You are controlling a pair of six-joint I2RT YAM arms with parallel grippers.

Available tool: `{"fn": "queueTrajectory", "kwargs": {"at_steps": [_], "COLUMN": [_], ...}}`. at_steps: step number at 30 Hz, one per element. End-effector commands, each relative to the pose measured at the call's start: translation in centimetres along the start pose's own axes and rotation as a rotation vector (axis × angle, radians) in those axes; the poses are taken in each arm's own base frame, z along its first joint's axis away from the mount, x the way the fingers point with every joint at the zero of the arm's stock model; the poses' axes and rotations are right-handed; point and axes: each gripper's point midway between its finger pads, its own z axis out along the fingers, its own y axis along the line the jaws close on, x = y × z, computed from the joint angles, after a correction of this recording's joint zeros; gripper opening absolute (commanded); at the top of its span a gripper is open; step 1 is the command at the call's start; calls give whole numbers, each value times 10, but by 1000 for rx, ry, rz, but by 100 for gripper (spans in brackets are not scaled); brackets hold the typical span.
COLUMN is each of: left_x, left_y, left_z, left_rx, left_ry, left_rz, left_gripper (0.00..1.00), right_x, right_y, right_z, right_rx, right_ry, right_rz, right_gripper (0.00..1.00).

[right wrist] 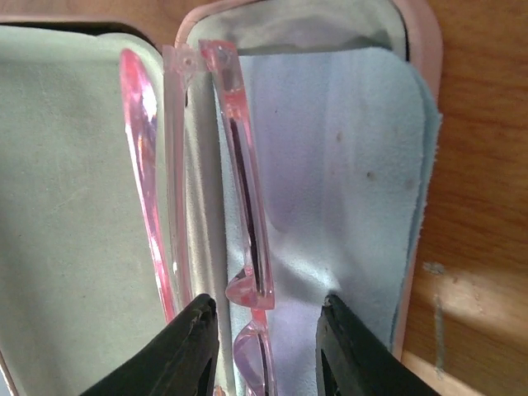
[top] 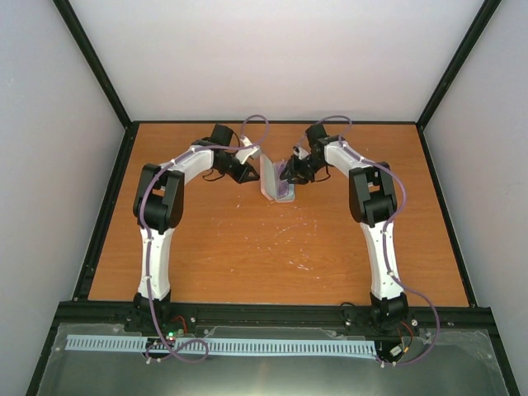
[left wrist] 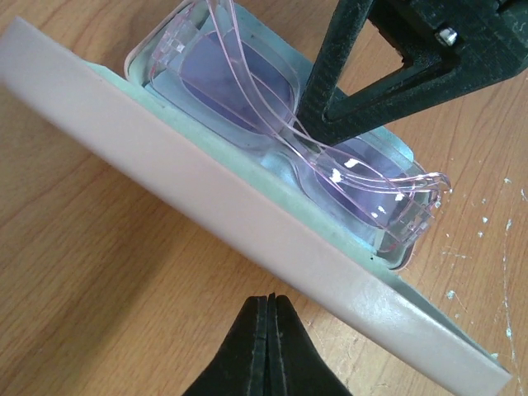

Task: Organize the sunglasses
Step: Place the sunglasses in the sunglasses case, then close the sunglasses case at the center of the board.

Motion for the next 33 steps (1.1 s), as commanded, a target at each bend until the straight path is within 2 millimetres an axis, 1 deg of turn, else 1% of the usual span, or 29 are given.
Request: {"fn": "queueTrajectory", "kwargs": {"at_steps": [1,6,13,15,17,19,21,23,25,27,28,30,31,32,33], "left_x": [-16,-17,-18,-19,-19,-20,-20,-21,-23,-24,-26,-28,-29,-31,-31], "left_y": [-2,-3,-7,-8,-9,-10,-10,-10,-11,-12,-12,-12,-11,-11,-11], "left_z": [-1,-1,3,4,5,5,6,6,7,8,8,8,9,9,9], "left_rx": [-3,-3,1,2,3,4,4,5,4,4,3,-1,-3,-4,-3], "left_ry": [-30,-30,-27,-26,-24,-24,-25,-25,-26,-28,-30,-31,-31,-32,-31], "left_rz": [23,25,33,37,39,41,43,45,48,53,57,62,64,65,67], "left_gripper": [1,1,1,1,1,1,1,1,1,1,1,1,1,1,1], "right_x": [-4,-6,-15,-16,-16,-16,-14,-10,-7,-5,-6,-12,-11,-18,-19], "right_y": [10,10,11,11,10,10,11,12,13,12,9,2,-2,-15,-23], "right_z": [-22,-30,-44,-47,-48,-49,-46,-41,-35,-33,-37,-53,-59,-75,-85], "right_rx": [31,46,53,54,59,62,40,22,17,21,34,59,69,86,102], "right_ry": [-34,-52,-94,-100,-102,-107,-97,-79,-65,-64,-82,-144,-166,-211,-239], "right_rz": [-29,-39,-38,-37,-36,-40,-36,-28,-32,-31,-28,-8,5,32,45], "right_gripper": [33,36,37,32,24,18,12,9,9,6,5,3,3,3,3]}}
